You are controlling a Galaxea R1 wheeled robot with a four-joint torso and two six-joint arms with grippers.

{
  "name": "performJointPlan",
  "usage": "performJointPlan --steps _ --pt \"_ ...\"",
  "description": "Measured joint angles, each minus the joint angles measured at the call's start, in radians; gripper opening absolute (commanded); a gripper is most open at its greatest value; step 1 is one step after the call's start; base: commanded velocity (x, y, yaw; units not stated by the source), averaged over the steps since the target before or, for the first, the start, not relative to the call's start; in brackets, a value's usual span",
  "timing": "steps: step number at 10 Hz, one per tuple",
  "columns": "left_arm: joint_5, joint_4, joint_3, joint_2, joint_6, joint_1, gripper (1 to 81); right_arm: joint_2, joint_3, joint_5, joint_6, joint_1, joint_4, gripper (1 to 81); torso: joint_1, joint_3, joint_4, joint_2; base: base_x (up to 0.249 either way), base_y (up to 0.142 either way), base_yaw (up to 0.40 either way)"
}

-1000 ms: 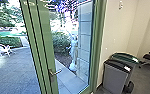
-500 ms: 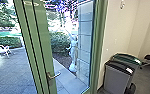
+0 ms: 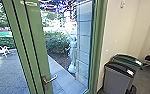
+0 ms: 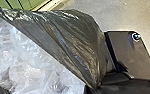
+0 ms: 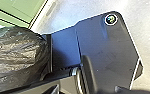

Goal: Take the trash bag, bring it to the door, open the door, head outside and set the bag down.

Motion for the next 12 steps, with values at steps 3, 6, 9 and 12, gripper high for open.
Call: performJointPlan --steps 3,6,9,12 --pt "0.000 0.000 0.000 0.000 0.000 0.001 1.0 0.000 0.000 -0.005 0.000 -0.002 0.000 81.1 0.000 0.000 0.000 0.000 0.098 -0.024 0.000" --pt "0.001 0.000 0.000 0.000 0.000 0.006 1.0 0.001 0.000 -0.007 0.000 -0.005 0.000 81.1 -0.001 0.000 0.000 0.000 0.098 0.000 0.000" --pt "0.000 0.000 0.000 0.001 0.000 0.004 1.0 0.003 0.000 -0.005 0.000 -0.004 0.000 81.1 -0.001 0.000 0.000 0.000 0.098 0.000 0.000" --pt "0.000 0.000 0.000 0.003 0.000 0.004 1.0 0.003 0.000 -0.004 0.000 -0.003 -0.001 81.1 -0.001 0.000 0.000 0.000 0.096 0.000 0.000"
